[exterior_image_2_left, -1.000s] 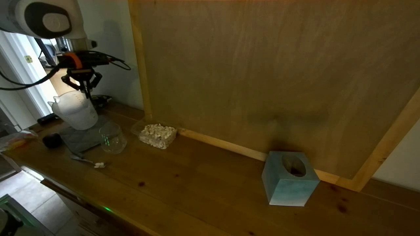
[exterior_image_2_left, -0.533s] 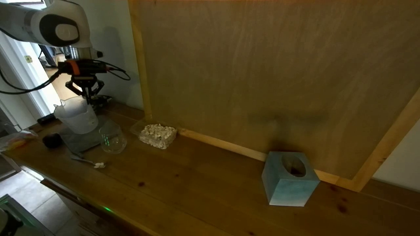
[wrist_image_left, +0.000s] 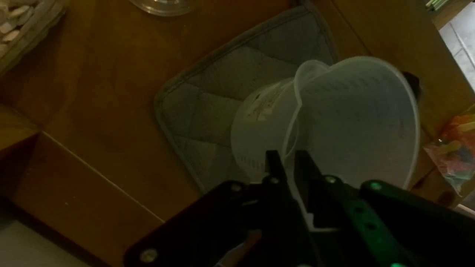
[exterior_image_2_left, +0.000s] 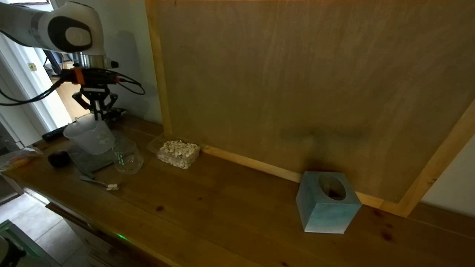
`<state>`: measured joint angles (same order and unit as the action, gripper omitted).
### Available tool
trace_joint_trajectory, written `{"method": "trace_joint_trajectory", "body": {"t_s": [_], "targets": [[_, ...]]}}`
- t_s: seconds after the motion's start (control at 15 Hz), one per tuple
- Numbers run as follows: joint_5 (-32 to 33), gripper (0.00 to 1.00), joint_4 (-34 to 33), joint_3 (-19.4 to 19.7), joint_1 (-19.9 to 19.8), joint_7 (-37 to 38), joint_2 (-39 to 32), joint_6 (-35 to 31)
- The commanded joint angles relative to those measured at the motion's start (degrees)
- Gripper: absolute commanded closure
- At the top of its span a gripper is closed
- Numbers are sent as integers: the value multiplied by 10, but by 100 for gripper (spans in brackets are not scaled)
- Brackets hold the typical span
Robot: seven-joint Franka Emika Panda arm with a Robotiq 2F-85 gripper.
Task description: Place the jug upright.
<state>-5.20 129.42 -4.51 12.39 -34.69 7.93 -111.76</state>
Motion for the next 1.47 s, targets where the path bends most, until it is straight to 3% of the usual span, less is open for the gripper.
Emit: {"method": "trace_joint_trajectory", "body": {"t_s": [0.0, 0.4, 0.53, 0.93, 1.4], "targets": [[4, 52, -20, -7, -12, 20, -9, 21], [36, 9, -25, -19, -10, 70, 3, 22], [61, 0, -29, -32, -6, 108, 11, 26], [94, 0, -32, -75, 5, 232, 53, 42], [86, 0, -1, -83, 4, 306, 134, -2]]}}
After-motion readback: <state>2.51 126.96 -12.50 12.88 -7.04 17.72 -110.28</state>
